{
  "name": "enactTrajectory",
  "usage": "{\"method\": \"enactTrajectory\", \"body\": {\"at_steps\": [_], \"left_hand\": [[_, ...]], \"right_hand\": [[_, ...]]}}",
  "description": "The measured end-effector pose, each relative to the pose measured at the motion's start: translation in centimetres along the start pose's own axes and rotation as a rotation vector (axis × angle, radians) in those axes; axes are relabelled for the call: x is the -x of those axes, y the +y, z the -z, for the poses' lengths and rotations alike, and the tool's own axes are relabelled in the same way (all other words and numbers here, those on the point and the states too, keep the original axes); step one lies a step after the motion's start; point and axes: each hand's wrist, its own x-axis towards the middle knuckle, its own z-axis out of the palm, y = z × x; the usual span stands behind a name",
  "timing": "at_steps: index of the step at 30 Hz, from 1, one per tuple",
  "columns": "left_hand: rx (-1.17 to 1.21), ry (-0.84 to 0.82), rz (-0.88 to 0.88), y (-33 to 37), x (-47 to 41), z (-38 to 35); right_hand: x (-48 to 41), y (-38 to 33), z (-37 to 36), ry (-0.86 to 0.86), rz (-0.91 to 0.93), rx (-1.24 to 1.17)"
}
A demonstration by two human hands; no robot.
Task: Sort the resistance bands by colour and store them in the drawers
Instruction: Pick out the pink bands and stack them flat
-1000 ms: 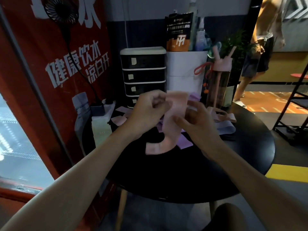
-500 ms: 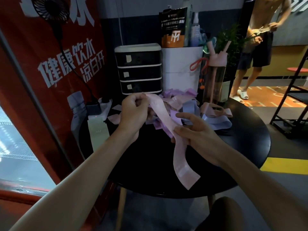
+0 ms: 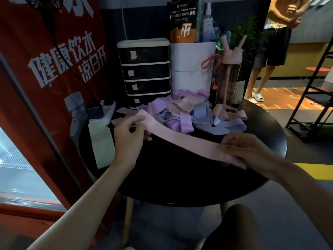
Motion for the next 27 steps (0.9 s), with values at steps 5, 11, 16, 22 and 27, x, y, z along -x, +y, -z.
{"method": "enactTrajectory", "body": {"at_steps": [5,11,16,22,27], "left_hand": [[-0.226,-0.097,-0.114,-2.2,2.6,0.5],[-0.491,-0.235,-0.289,-3.5,4.6,0.9],[-0.719,-0.237,-0.452,-4.4,4.7,1.1],[-0.785,-0.604,-0.620,-4.4,5.1,0.7],[-0.808,-0.697,-0.630,-5.2,4.7,0.6]], "right_hand": [[-0.5,1.4,2.3,0.081,0.004,0.389],[-1.1,2.1,2.9,0.098,0.006,0.515],[-1.4,3.2,2.5,0.146,-0.029,0.865],[-1.4,3.0,0.3,0.188,0.141,0.807],[-1.9,3.1,-1.6,0.061,0.157,0.785]]}}
